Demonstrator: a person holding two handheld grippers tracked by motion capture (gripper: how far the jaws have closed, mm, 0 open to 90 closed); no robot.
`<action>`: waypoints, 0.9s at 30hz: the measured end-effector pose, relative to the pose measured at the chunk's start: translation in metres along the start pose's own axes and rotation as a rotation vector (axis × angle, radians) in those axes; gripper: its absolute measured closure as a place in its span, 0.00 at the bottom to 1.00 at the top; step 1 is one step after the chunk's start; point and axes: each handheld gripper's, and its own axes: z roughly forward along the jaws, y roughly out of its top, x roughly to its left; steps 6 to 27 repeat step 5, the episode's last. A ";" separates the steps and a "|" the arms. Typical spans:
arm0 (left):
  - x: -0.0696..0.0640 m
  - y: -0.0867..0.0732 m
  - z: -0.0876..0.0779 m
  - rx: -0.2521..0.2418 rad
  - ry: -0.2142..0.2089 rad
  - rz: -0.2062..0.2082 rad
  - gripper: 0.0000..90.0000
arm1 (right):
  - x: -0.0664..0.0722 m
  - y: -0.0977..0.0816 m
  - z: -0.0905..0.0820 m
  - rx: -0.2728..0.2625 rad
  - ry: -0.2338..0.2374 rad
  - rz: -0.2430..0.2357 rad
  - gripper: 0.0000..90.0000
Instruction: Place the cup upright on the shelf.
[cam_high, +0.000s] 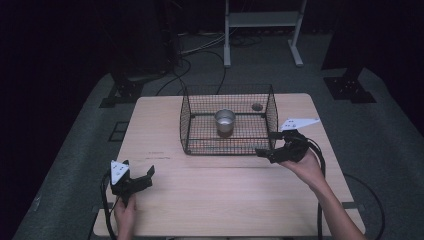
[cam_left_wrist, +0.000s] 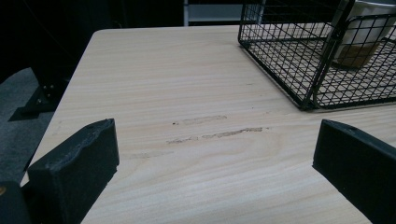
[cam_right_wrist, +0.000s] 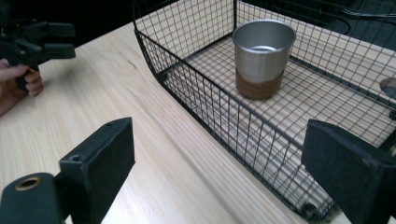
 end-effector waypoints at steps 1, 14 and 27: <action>0.000 0.000 0.000 0.001 0.000 0.001 0.00 | 0.001 -0.003 -0.001 -0.002 -0.002 -0.001 0.10; 0.000 0.000 0.000 0.000 0.000 0.002 0.00 | 0.004 -0.014 -0.003 -0.014 0.015 0.007 0.10; 0.000 0.000 0.000 0.000 0.000 0.002 0.00 | 0.004 -0.014 -0.003 -0.014 0.015 0.007 0.10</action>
